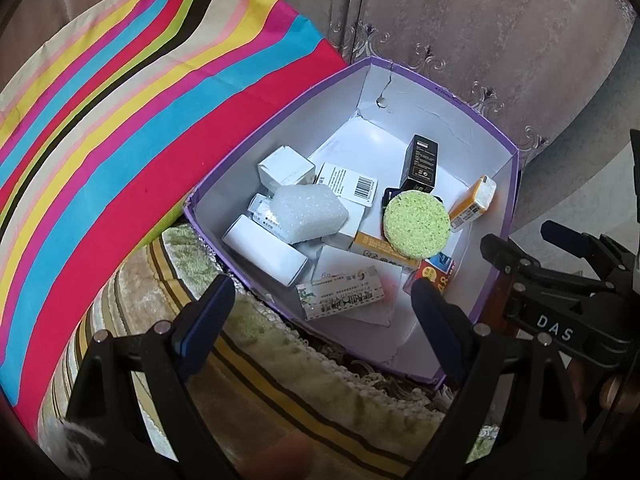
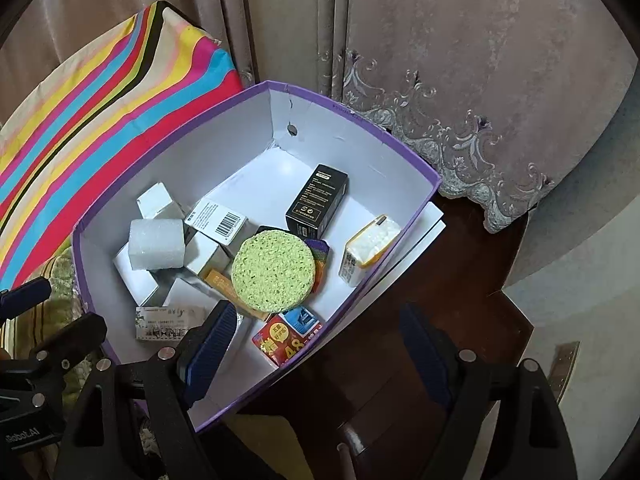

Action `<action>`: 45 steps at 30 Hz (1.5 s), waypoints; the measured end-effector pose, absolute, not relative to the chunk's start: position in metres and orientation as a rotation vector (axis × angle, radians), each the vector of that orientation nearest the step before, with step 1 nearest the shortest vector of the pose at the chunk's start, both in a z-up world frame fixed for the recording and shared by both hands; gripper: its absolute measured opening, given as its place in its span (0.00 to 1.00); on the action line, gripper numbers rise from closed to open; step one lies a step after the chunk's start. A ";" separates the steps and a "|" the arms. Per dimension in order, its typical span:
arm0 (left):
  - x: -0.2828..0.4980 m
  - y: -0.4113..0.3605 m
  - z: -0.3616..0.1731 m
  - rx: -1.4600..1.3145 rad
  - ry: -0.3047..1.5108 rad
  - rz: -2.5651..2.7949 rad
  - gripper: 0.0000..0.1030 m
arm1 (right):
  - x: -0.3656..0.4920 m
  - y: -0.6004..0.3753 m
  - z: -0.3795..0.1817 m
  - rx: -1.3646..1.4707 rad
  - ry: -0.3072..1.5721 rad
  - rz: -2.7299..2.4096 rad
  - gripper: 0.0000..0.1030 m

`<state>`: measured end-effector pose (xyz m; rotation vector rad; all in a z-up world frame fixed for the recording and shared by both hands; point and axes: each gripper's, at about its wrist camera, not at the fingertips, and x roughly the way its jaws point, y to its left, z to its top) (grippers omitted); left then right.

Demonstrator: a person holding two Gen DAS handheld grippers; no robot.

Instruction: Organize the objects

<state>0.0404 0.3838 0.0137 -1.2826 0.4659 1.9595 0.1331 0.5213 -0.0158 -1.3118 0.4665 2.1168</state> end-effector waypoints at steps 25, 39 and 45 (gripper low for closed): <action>0.043 0.386 0.015 -1.262 0.502 1.968 0.99 | 0.134 0.520 -0.013 -1.292 0.486 2.140 0.81; 0.043 0.385 0.013 -1.270 0.497 1.949 0.99 | 0.135 0.520 -0.013 -1.289 0.482 2.146 0.81; 0.043 0.387 0.013 -1.274 0.493 1.945 0.99 | 0.134 0.519 -0.013 -1.288 0.483 2.144 0.81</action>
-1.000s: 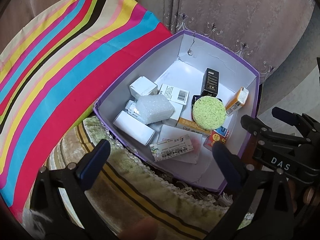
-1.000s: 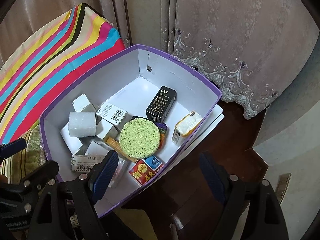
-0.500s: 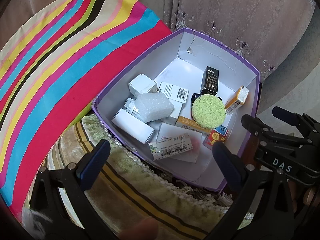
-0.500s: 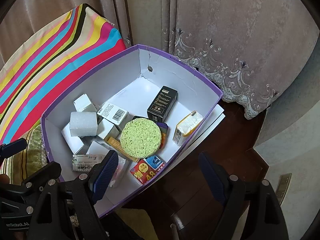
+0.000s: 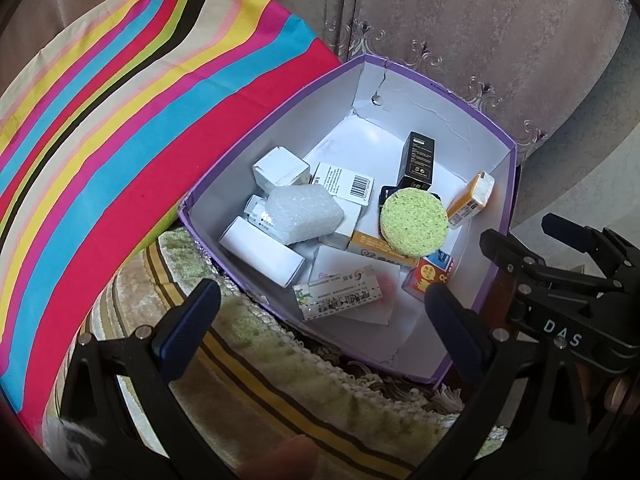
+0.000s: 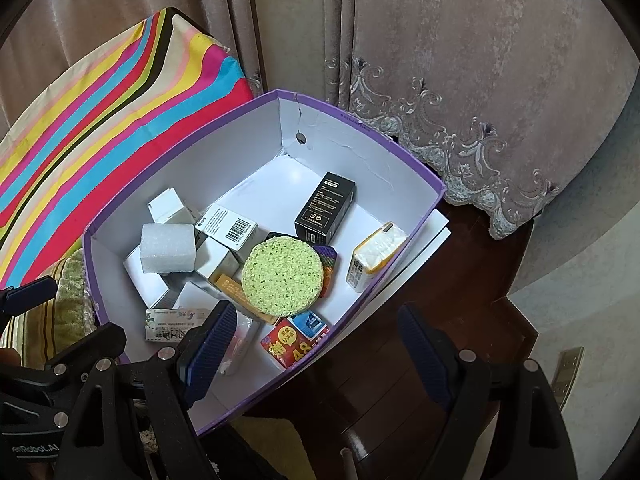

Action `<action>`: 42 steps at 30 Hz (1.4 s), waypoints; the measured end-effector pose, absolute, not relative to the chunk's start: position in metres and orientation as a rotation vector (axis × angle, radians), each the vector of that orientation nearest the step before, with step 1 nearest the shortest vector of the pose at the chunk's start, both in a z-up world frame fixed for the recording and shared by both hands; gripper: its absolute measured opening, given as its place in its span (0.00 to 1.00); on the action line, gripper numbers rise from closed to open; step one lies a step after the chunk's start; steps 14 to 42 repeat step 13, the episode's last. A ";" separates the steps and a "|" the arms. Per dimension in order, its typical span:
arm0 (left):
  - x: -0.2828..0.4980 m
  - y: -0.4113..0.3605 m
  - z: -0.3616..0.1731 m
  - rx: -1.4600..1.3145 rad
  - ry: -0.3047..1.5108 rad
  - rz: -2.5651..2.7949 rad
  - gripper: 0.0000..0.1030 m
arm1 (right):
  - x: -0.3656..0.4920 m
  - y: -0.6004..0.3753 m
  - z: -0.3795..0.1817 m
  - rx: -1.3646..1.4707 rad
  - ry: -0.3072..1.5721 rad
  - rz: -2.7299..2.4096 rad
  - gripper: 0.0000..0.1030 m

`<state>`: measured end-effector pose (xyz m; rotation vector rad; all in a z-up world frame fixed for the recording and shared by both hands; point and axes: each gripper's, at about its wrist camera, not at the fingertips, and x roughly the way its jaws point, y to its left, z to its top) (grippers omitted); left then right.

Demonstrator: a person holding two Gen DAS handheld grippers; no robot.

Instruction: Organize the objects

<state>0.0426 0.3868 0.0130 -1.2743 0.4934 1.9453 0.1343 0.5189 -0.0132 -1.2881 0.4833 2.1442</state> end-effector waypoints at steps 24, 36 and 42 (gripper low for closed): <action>0.048 0.392 0.016 -1.208 0.507 1.923 0.99 | 0.135 0.523 -0.015 -1.288 0.507 2.140 0.81; 0.048 0.392 0.016 -1.208 0.507 1.923 0.99 | 0.135 0.523 -0.015 -1.288 0.507 2.140 0.81; 0.048 0.392 0.016 -1.208 0.507 1.923 0.99 | 0.135 0.523 -0.015 -1.288 0.507 2.140 0.81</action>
